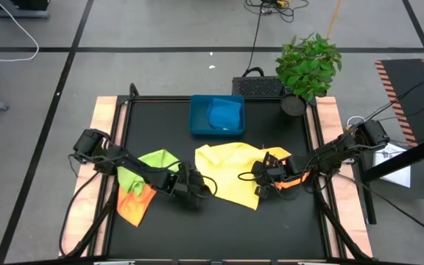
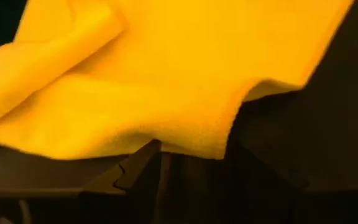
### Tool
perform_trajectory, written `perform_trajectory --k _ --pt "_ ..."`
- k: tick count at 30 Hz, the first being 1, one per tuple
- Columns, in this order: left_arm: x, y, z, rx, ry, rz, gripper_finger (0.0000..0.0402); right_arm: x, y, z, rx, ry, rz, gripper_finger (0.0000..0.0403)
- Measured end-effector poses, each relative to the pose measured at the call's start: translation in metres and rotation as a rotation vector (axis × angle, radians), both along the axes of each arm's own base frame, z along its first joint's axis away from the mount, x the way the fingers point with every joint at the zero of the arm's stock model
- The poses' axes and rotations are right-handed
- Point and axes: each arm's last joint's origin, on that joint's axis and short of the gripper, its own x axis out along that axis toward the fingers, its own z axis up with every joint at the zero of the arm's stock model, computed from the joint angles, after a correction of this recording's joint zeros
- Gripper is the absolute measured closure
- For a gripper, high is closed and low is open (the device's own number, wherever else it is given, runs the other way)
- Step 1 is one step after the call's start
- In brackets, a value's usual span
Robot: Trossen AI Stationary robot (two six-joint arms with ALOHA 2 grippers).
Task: Fold microfiber towels
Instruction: Fold the yellow microfiber cloth
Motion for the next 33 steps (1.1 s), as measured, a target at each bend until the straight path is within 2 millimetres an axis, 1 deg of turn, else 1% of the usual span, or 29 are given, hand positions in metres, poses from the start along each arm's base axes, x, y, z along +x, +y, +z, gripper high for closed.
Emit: perform_trajectory --k 7,11,16,19,22,27,30,33 --pt "0.005 0.007 0.002 0.029 -0.028 0.005 0.0195 0.0 0.0 0.0 0.0 -0.002 0.0 0.0328" --pt "0.008 0.017 0.003 0.062 -0.04 0.034 0.0195 0.001 0.0 0.0 0.001 -0.008 0.0 0.0328" --pt "0.017 0.034 0.006 0.091 -0.076 0.046 0.0195 0.001 0.0 0.0 -0.001 -0.014 0.003 0.0328" --pt "0.019 0.047 0.004 0.05 -0.054 0.046 0.0195 0.001 0.0 0.0 -0.001 -0.014 0.003 0.0328" --pt "0.018 0.055 0.001 -0.011 -0.006 0.025 0.0195 0.001 0.0 0.0 -0.002 -0.014 0.004 0.0328" --pt "0.01 0.053 0.0 -0.019 0.087 -0.013 0.0195 0.001 0.0 0.0 -0.004 -0.014 0.008 0.0328" --pt "0.0 0.046 0.012 -0.011 0.112 -0.043 0.0195 0.001 0.0 0.0 -0.003 -0.016 0.009 0.0328" --pt "-0.006 0.036 0.024 0.005 0.089 -0.057 0.0195 0.002 0.0 0.001 -0.002 -0.021 0.009 0.0328"
